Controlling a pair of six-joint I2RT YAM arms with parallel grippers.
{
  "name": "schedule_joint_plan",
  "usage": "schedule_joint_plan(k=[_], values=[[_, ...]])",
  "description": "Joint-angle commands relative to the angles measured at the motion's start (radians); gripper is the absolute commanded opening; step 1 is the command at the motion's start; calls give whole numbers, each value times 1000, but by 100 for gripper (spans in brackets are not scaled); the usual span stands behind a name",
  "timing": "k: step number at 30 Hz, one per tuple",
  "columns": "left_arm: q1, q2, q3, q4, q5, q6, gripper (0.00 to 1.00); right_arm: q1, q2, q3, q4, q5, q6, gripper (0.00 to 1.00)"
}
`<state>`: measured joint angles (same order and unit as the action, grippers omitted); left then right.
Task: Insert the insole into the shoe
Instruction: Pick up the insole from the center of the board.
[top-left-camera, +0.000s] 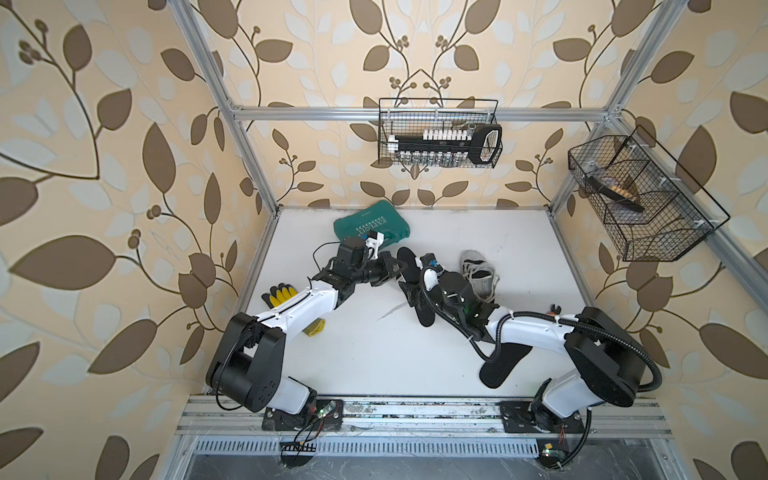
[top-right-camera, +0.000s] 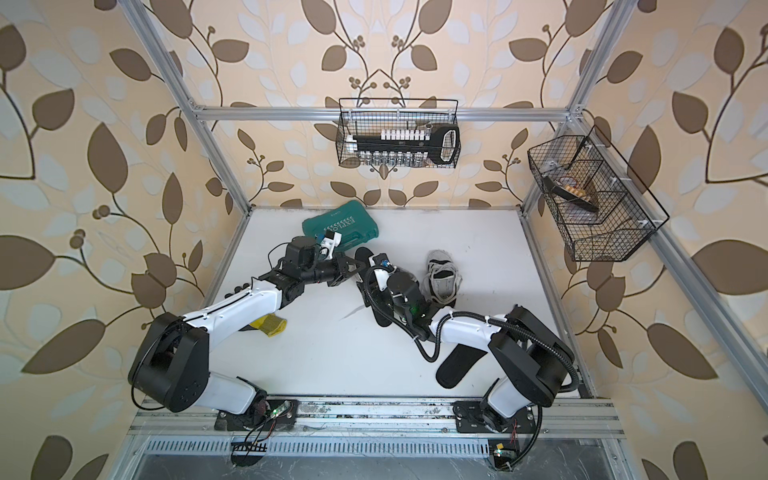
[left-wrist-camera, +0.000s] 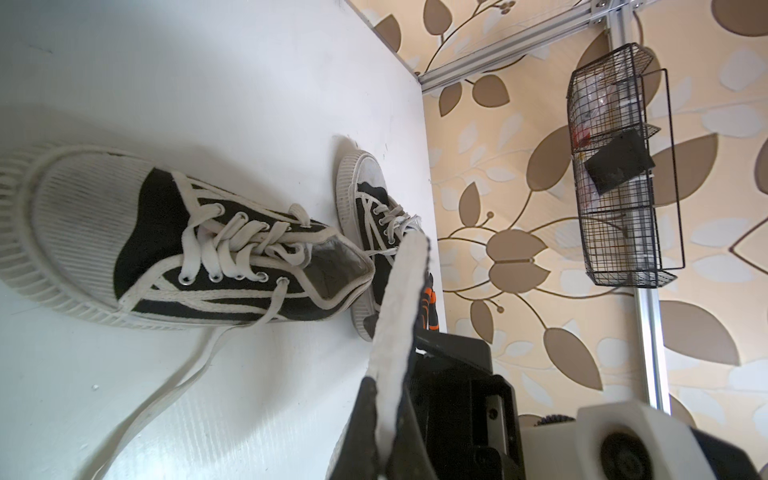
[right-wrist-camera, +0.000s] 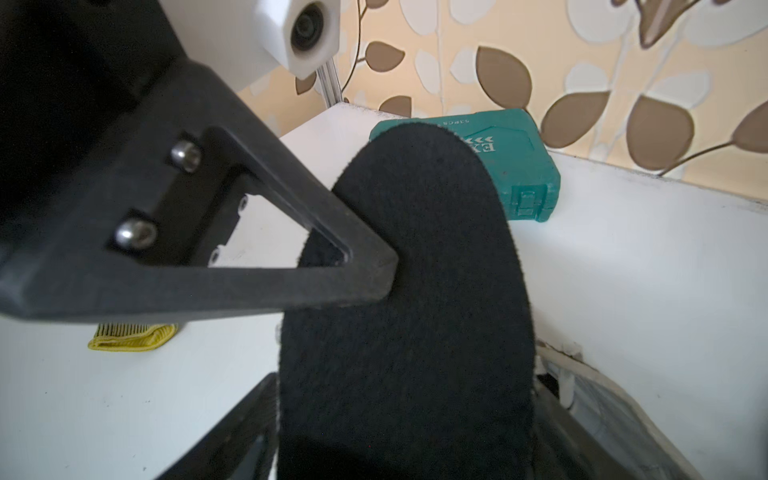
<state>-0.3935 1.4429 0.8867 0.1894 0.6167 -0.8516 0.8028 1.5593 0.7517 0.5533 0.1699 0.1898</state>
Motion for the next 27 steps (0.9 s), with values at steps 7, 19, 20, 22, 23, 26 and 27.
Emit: schedule_joint_plan(k=[7,19,20,22,23,26,27], values=[[-12,-28,12,8,17,-37,0,-28,-12,-16,102,-83,9,64],[-10,-19,12,27,29,-54,0,-92,-15,-27,91,-204,36,95],[-10,-19,12,27,31,-55,0,-94,-11,-27,93,-208,36,96],[-10,-16,13,28,35,-58,0,-94,2,-18,89,-221,30,97],[-10,-16,14,30,35,-60,0,-93,7,-15,88,-224,30,97],[-10,-16,17,27,37,-63,0,-94,27,-4,88,-240,29,97],[-10,-16,18,25,38,-63,0,-93,32,-3,88,-248,30,97]])
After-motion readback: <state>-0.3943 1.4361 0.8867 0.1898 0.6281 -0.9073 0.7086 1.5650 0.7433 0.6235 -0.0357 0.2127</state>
